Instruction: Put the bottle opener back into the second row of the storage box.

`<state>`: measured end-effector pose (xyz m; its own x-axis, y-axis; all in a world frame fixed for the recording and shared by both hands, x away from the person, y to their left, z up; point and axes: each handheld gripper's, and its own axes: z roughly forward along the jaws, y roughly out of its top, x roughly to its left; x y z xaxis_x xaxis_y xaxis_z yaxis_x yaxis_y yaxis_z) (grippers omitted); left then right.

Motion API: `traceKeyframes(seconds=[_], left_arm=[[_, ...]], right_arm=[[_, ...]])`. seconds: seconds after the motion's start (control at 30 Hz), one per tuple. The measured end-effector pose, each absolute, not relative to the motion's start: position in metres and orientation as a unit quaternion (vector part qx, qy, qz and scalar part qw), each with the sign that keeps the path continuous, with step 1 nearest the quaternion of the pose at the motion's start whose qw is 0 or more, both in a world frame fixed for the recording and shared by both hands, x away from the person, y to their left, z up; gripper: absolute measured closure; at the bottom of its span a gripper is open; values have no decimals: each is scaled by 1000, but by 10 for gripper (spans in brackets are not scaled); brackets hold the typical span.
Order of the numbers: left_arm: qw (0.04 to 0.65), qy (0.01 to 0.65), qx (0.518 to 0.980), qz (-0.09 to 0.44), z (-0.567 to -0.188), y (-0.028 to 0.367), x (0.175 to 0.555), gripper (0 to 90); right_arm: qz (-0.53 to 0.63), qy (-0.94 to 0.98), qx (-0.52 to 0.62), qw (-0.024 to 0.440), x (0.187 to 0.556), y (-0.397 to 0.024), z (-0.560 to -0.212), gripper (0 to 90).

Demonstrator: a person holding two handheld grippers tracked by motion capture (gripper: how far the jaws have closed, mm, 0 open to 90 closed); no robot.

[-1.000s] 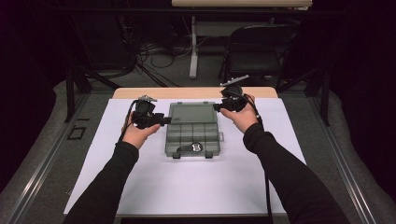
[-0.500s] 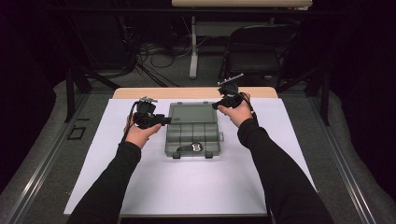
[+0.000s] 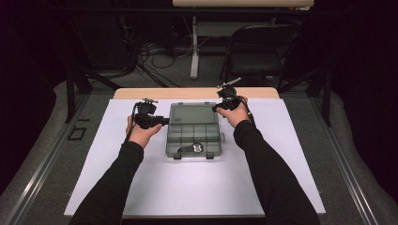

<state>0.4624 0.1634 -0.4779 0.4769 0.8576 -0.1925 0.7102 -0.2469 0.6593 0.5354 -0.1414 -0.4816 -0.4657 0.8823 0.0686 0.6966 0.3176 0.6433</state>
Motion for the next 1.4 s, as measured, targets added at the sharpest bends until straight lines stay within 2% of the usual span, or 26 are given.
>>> traceKeyframes(seconds=[0.43, 0.7, 0.83, 0.93, 1.4], left_arm=[[328, 515, 787, 90, -498, 155, 469, 709], [324, 536, 776, 70, -505, 157, 471, 792], [320, 540, 775, 75, -506, 157, 471, 783], [316, 542, 775, 73, -510, 156, 472, 767], [293, 552, 777, 76, -527, 145, 477, 724]], right_arm=[[303, 791, 514, 137, 542, -137, -497, 471], [299, 783, 530, 129, 547, -144, -505, 498], [297, 784, 530, 124, 549, -146, -509, 519], [296, 785, 527, 135, 549, -143, -511, 503], [287, 785, 532, 133, 550, -140, -514, 479]])
